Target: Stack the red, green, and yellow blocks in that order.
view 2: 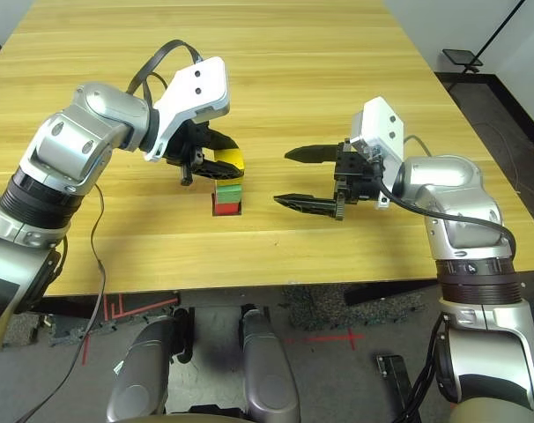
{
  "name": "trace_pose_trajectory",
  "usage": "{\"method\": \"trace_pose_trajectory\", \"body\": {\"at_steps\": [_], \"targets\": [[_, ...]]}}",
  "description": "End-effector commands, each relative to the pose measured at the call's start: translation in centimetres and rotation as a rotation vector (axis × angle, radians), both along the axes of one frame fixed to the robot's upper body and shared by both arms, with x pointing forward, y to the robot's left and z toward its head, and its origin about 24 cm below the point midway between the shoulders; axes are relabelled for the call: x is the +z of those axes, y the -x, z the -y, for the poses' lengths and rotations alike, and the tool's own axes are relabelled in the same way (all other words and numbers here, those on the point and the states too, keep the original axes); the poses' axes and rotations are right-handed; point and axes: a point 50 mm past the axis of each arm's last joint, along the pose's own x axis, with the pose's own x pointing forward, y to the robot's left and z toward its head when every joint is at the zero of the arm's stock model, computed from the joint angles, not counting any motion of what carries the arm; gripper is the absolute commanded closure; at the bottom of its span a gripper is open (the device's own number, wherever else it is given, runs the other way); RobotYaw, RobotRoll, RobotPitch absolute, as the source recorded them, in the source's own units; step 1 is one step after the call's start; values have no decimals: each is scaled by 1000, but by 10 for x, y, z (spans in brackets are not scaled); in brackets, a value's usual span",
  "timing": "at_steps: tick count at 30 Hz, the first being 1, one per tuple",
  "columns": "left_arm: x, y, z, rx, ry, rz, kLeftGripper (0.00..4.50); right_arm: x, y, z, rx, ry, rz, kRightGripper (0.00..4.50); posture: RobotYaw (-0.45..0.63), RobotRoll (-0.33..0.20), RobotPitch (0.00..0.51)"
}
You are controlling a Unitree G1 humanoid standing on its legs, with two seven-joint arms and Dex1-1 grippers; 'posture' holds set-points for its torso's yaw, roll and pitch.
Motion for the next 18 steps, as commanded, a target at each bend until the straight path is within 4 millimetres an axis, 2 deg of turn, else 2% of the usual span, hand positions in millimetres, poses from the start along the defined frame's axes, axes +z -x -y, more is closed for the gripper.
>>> {"method": "trace_pose_trajectory", "body": {"at_steps": [1,18], "targets": [[4,10,6,-44,1,3,2586,1,2,3,-4,5,4,0,166,137,227],[-6,-2,2,-19,-13,21,2586,1,3,-1,12,-1,-2,0,157,133,227]]}}
